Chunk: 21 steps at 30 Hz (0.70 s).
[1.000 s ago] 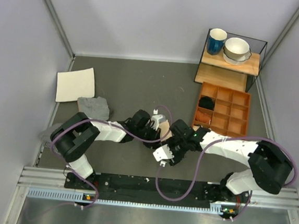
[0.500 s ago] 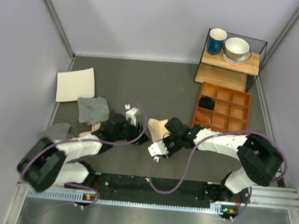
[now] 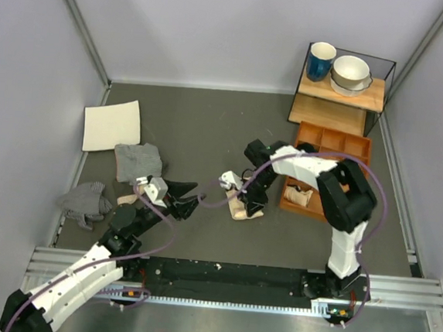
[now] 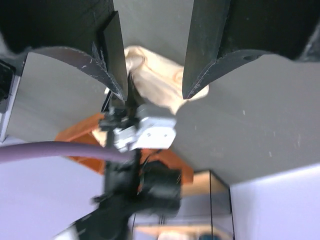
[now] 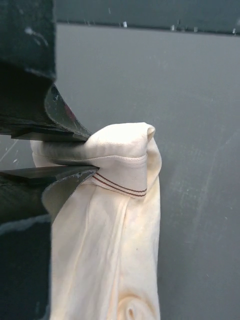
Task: Roll the underwear
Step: Roll the underwear to the center of the board.
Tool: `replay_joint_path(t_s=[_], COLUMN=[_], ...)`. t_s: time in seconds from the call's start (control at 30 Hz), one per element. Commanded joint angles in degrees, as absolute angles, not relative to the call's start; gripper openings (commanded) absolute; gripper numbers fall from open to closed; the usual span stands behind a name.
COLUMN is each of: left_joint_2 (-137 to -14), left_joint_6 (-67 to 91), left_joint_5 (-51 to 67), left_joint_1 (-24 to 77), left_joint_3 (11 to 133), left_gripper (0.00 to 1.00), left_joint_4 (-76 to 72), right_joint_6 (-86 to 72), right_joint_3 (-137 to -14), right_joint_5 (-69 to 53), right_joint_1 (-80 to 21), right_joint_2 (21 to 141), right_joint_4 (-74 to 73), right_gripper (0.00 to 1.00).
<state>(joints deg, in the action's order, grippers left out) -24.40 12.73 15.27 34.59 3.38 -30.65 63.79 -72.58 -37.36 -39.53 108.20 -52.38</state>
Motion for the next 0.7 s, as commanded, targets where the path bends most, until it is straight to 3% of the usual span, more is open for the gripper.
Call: replay_joint_path(t_s=[0.0, 0.13, 0.27, 0.67], left_joint_2=[-22.1, -30.9, -39.5, -66.8], left_joint_6=[7.7, 1.3, -11.2, -27.5], left_joint_5=[22.5, 26.1, 17.8, 14.5], left_joint_1=[35.8, 45.0, 55.5, 57.3], left_joint_3=[0.3, 4.6, 9.0, 26.8], left_gripper=[0.53, 0.52, 0.55, 0.63], left_joint_4=[-43.2, -41.4, -31.7, -14.7], right_joint_6=[65.2, 64.6, 63.4, 60.9], right_joint_3=[-81.7, -90.1, -93.1, -92.9], right_joint_5=[-46.5, -48.9, -51.6, -51.4], right_joint_1=[-38.5, -37.1, -34.5, -33.5], right_joint_2=[119.7, 126.4, 129.5, 130.9], right_joint_4=[-75.3, -80.9, -82.5, -81.2], right_gripper=[0.19, 0.19, 0.21, 0.24])
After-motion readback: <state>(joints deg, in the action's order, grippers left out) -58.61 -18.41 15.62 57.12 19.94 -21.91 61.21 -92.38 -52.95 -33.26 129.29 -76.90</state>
